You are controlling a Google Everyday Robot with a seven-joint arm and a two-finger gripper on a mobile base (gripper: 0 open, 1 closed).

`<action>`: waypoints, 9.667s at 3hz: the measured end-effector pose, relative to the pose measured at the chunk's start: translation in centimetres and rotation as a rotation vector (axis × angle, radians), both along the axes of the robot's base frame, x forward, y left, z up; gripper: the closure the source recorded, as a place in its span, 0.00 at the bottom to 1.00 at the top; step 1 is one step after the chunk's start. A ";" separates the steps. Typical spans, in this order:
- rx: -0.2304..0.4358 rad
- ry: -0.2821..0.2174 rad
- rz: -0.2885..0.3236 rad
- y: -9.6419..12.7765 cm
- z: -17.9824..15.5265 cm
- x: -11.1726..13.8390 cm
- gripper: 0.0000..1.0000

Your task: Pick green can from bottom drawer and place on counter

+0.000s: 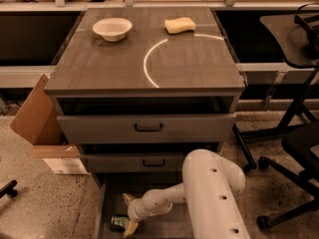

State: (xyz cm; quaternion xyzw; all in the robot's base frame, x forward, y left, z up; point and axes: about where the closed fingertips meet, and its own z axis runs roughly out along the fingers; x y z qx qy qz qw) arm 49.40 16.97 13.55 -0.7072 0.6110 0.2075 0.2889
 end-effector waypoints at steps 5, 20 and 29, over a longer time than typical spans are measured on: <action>0.080 -0.016 0.100 -1.1 2.5 -1.5 1.00; 0.221 -0.484 0.261 -20.9 60.5 -0.7 1.00; 0.237 -0.372 -0.051 -23.8 78.0 13.2 1.00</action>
Offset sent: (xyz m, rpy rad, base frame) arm -0.0039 0.0145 -0.0224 -0.0468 0.0040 0.0243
